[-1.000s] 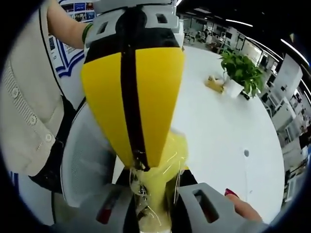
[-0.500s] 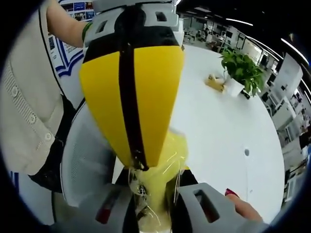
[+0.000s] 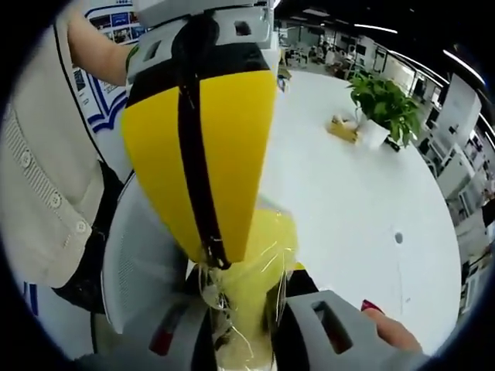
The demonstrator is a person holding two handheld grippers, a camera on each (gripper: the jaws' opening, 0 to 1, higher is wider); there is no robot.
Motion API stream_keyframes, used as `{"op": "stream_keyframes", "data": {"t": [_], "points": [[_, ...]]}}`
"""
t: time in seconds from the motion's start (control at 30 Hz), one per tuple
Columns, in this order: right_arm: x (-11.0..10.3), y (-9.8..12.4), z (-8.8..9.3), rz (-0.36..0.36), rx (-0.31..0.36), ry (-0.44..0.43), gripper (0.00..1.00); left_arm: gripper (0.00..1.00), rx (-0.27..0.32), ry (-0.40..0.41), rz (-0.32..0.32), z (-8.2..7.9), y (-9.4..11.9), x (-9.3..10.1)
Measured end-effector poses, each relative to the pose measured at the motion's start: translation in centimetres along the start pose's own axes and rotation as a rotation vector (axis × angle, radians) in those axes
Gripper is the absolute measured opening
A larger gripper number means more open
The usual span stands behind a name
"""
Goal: Compare the silicone blocks by pressing each to a similar depth, holding the contact briefly, and releasing to observe deformation and rebound differences across the visible hardness samples.
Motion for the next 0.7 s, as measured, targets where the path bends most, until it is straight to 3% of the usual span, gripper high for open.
{"op": "stream_keyframes", "data": {"t": [0.7], "points": [[-0.12,-0.61,-0.08,-0.031,-0.016,-0.001,0.17,0.0,0.005,0.013,-0.01,0.52,0.55,-0.39]]}}
Point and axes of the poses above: the point that each gripper's makers call its tool centre point, and the gripper's own axes: y roughly backward along the fingers, x roughly to its right, z roughly out of its underside, the point moved 2 cm from there along y, roughly backward along the fingers, and after that the axes turned 13 degrees about z, right-handed, at the moved point
